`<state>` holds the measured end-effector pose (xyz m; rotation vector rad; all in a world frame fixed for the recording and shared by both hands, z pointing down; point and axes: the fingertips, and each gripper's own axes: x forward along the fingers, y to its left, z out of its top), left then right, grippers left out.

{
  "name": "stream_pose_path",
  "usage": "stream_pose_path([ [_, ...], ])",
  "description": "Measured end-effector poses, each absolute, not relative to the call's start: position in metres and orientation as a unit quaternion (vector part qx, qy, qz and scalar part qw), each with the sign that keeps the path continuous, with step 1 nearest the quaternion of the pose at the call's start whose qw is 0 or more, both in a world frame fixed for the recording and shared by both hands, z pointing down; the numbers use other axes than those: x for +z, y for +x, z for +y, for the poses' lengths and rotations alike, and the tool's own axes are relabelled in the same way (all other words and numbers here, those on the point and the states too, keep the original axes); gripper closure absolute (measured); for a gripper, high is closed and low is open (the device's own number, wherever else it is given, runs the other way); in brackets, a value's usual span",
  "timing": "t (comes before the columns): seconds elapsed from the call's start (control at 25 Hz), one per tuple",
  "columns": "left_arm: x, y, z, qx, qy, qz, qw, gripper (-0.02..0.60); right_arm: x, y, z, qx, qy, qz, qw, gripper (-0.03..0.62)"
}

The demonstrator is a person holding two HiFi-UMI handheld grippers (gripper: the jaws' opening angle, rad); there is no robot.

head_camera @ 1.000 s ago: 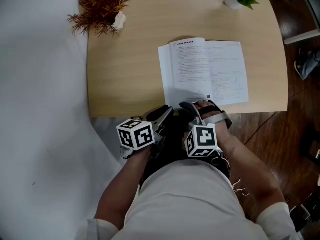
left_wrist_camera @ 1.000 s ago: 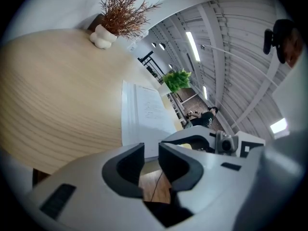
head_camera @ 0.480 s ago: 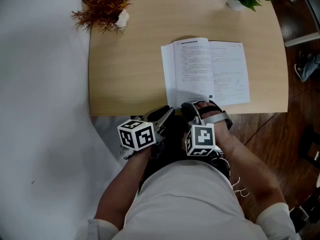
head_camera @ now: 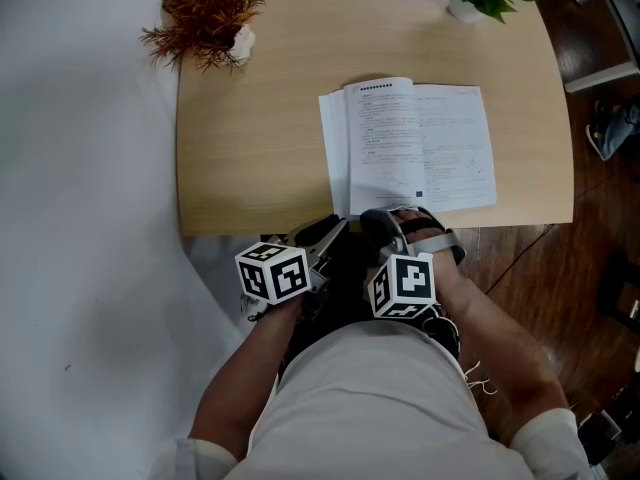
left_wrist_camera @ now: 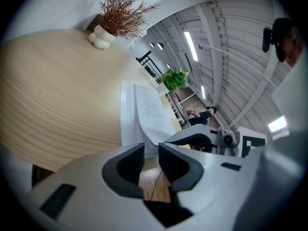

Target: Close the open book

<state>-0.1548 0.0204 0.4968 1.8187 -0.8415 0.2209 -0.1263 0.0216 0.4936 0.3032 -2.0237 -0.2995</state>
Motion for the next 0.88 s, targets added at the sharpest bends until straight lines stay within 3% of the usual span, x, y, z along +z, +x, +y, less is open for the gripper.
stream_pose_path([
  [0.56, 0.489, -0.130, 0.019, 0.095, 0.772, -0.336, 0.531, 0.514, 0.449, -0.102, 0.004, -0.095, 0.227, -0.859, 0.449, 0.592],
  [0.76, 0.491, -0.125, 0.020, 0.094, 0.769, -0.340, 0.533, 0.514, 0.463, -0.095, 0.008, -0.134, 0.197, -0.847, 0.476, 0.591],
  [0.8, 0.491, -0.126, 0.022, 0.095, 0.767, -0.342, 0.534, 0.514, 0.470, -0.097, 0.012, -0.148, 0.175, -0.843, 0.486, 0.583],
  [0.88, 0.492, -0.128, 0.026, 0.097, 0.764, -0.346, 0.535, 0.514, 0.484, -0.101, 0.019, -0.165, 0.130, -0.836, 0.506, 0.499],
])
